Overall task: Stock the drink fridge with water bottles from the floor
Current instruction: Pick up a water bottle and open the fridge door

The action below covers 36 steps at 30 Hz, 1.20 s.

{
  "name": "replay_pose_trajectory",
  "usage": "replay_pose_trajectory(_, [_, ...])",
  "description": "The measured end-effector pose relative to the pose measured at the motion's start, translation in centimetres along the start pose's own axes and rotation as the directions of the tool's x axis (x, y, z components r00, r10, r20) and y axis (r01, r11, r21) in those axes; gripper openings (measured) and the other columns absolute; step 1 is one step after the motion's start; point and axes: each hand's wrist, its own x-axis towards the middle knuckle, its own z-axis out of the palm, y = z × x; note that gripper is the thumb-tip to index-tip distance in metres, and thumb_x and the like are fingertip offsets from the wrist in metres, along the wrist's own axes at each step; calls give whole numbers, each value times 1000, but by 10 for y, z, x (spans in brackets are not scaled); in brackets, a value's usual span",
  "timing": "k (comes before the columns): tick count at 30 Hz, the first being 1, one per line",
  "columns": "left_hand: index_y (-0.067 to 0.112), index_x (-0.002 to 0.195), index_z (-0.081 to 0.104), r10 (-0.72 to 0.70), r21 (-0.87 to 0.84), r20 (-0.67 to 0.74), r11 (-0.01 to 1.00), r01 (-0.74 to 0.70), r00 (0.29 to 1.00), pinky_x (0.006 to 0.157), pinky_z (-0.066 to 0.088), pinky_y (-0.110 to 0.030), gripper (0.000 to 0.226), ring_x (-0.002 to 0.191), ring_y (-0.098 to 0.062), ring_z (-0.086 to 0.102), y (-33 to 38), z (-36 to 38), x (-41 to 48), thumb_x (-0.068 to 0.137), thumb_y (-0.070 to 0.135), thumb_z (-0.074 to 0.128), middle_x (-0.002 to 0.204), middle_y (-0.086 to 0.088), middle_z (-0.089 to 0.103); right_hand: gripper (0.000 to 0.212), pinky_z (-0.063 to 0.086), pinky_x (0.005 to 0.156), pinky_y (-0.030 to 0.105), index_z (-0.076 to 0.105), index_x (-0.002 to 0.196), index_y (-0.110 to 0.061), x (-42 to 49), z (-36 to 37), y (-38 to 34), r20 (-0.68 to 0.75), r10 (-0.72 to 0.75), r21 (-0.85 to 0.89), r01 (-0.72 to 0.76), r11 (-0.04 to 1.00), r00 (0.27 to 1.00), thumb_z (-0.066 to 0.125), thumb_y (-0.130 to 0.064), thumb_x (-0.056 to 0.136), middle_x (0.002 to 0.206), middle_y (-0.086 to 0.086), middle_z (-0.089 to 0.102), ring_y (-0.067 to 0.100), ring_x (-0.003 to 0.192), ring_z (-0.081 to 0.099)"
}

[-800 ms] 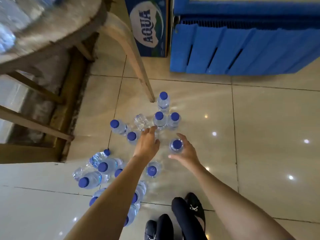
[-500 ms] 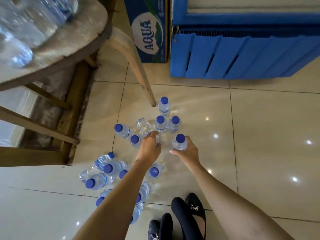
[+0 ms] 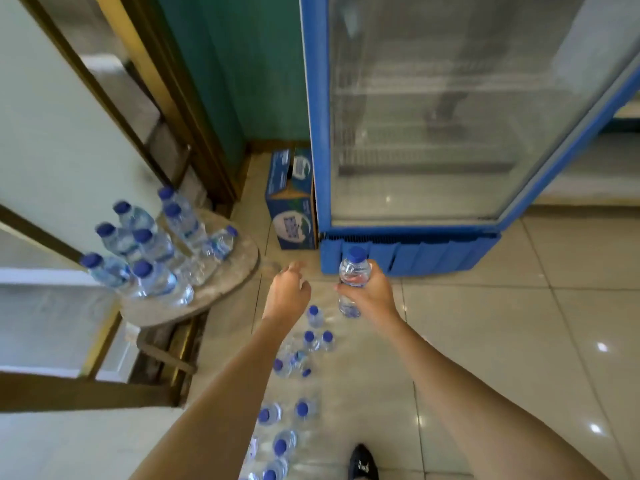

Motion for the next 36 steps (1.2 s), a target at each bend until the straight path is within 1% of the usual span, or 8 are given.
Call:
replay_pose_trajectory(2, [8,128,50,55,-5,-66,998,-55,996,86,47,-33,37,104,-29,60,51,-44,9,91,6,48,114,-14,64,45,45,64,15,58,102,-19,3,-28,-68,11,-76,-8,76,997,997,84,-24,66,85,-10,65,2,77,61])
replay_pose_trajectory(7, [7,127,53,145,-77,-213,983,-165,966,77,43,-25,35,100,-29,62,167,-148,33,92,7,49,108,-15,67,45,53,75,26,61,98,-26,12,-88,-222,7,-245,32,245,969,969,86,-33,61,89,-8,70,10,83,67])
replay_pose_trajectory(10, [4,124,54,166,-143,-310,965,-219,936,85,46,-31,32,101,-31,60,223,-204,51,93,9,50,105,-16,67,38,50,70,22,59,89,-30,16,-114,-309,10,-364,12,364,931,931,86,-34,63,86,-11,69,4,79,65])
replay_pose_trajectory(18, [0,132,48,188,-251,-459,910,-330,868,85,44,-31,38,106,-31,58,316,-308,98,96,12,45,119,-19,60,38,53,69,25,64,88,-24,39,-148,-495,44,-574,-34,575,817,818,85,-37,59,83,-6,72,8,75,69])
replay_pose_trajectory(21, [0,133,46,162,-299,-472,895,-330,867,89,42,-32,38,111,-31,56,332,-333,117,97,14,42,125,-19,58,34,52,68,22,67,89,-23,45,-145,-547,59,-629,-61,632,773,775,85,-33,62,86,-5,73,8,77,68])
replay_pose_trajectory(25, [0,130,48,140,-365,-470,868,-336,872,99,41,-41,36,117,-36,53,340,-359,152,98,15,41,126,-22,57,29,60,75,33,68,82,-21,63,-130,-600,75,-667,-23,670,742,742,85,-29,60,78,-3,74,12,72,71])
replay_pose_trajectory(30, [2,117,58,178,-479,-353,809,-341,919,85,44,-32,30,101,-25,57,355,-386,170,97,19,43,111,-6,61,36,60,74,35,65,87,-22,74,-114,-651,78,-690,-65,695,716,719,85,-32,59,81,-1,73,16,76,73])
replay_pose_trajectory(36, [5,111,62,159,-616,-253,735,-285,954,88,51,-44,36,100,-34,65,364,-390,188,90,29,47,115,-20,66,27,59,67,29,64,81,-24,74,-110,-677,24,-708,-98,707,701,705,85,-28,65,86,0,73,16,78,72])
